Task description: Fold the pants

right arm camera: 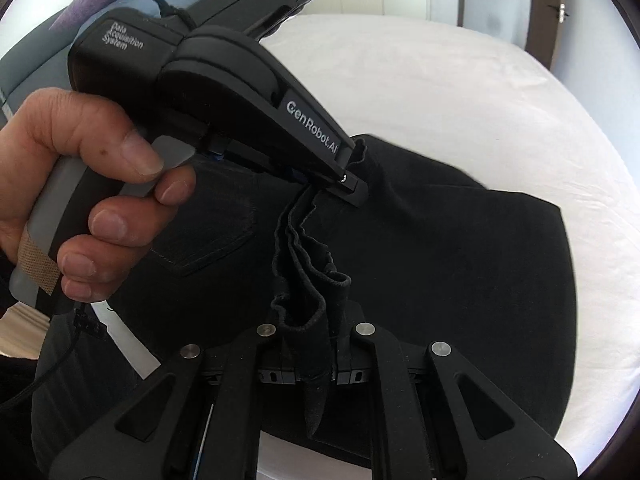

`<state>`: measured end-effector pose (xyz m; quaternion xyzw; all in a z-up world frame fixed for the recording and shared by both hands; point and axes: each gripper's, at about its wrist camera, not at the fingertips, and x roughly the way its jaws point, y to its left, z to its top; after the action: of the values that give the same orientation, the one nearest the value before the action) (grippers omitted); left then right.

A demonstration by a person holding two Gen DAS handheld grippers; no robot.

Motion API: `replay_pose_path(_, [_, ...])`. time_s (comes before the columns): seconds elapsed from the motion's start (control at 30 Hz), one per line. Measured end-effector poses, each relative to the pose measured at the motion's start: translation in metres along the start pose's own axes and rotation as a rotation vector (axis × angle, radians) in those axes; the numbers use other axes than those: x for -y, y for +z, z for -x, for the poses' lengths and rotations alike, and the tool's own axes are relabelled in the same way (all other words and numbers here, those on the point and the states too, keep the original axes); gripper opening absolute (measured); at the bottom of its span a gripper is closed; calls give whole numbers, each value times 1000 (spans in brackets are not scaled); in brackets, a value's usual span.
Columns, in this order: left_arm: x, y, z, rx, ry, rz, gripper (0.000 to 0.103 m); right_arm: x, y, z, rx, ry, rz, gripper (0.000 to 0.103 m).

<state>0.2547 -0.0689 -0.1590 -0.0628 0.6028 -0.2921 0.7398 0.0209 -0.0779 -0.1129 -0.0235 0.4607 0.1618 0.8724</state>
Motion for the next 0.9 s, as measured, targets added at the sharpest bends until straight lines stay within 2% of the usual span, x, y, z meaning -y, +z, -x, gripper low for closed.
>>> replay_pose_path(0.07, [-10, -3, 1, 4, 0, 18, 11, -14, 2, -10, -21, 18, 4, 10])
replay_pose_path(0.33, [-25, -9, -1, 13, 0, 23, 11, -25, 4, -32, -83, 41, -8, 11])
replay_pose_path(0.47, [-8, -7, -14, 10, 9, 11, 12, -30, 5, -38, -96, 34, -11, 11])
replay_pose_path(0.57, [-22, -8, -14, 14, 20, 6, 15, -25, 4, -43, -103, 29, -34, 12])
replay_pose_path(0.63, [-26, -9, -12, 25, 12, 18, 17, -8, 16, -48, -108, 39, -54, 15])
replay_pose_path(0.67, [-27, -10, -9, 43, 18, 21, 24, 11, 33, -38, -112, 53, -64, 21])
replay_pose_path(0.7, [-27, -11, -6, 62, 37, 21, 30, 12, 34, -37, -119, 72, -68, 36])
replay_pose_path(0.73, [-26, -12, -1, 86, 70, 18, 44, 12, 35, -34, -127, 106, -73, 52])
replay_pose_path(0.77, [-25, -14, 5, 113, 103, 17, 53, 11, 34, -29, -129, 154, -79, 86])
replay_pose_path(0.8, [-22, -15, 9, 131, 124, 18, 54, 10, 32, -22, -115, 194, -90, 95])
replay_pose_path(0.83, [-18, -16, 14, 148, 147, 17, 55, 10, 29, -14, -101, 228, -100, 95])
replay_pose_path(0.9, [-8, -22, 26, 195, 237, -4, 58, 13, 23, 5, -87, 295, -133, 95])
